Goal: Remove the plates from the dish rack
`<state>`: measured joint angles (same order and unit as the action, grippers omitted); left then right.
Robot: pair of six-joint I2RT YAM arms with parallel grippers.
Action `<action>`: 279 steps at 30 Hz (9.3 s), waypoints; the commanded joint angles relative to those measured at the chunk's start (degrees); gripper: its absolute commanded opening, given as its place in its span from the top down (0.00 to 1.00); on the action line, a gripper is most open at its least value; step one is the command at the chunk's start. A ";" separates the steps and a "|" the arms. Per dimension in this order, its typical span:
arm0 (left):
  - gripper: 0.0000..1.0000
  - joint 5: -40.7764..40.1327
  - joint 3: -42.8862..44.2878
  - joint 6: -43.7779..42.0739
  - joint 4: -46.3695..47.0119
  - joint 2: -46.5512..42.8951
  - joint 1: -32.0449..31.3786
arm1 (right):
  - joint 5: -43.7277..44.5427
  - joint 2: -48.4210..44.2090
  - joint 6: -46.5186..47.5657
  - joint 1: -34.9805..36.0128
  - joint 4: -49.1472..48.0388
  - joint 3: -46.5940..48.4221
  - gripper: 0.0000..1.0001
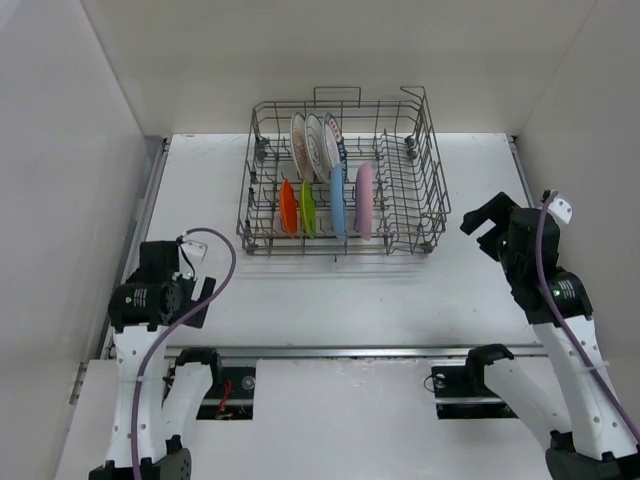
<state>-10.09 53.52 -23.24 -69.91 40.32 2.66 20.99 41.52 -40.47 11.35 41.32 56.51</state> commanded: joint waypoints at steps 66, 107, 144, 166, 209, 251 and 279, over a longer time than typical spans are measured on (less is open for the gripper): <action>1.00 -5.45 80.69 14.90 41.52 85.29 -23.75 | 8.45 55.17 18.40 4.38 -24.27 29.18 0.10; 1.00 0.41 68.17 24.30 26.31 64.28 2.70 | -34.34 47.25 27.28 12.64 -23.57 27.51 0.19; 1.00 20.90 46.60 24.99 34.92 76.67 14.30 | -11.70 49.45 32.73 18.78 -14.78 42.18 1.00; 0.45 17.21 54.66 18.24 25.62 85.63 16.07 | 7.04 45.42 35.81 34.07 -8.19 52.66 1.00; 0.13 30.48 47.21 9.01 13.75 48.46 11.59 | 14.25 69.75 15.33 72.32 -5.20 26.63 0.79; 0.14 -9.34 80.60 11.47 43.54 84.31 -27.62 | 7.40 62.45 18.83 3.50 -4.93 50.89 0.09; 0.17 4.48 85.69 22.45 39.51 86.51 -25.16 | -1.30 66.06 20.08 0.16 -11.09 46.06 0.35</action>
<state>-3.60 134.43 -2.26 -29.58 129.91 -22.59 22.44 108.22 -20.49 11.53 31.48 104.01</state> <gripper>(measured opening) 0.822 0.653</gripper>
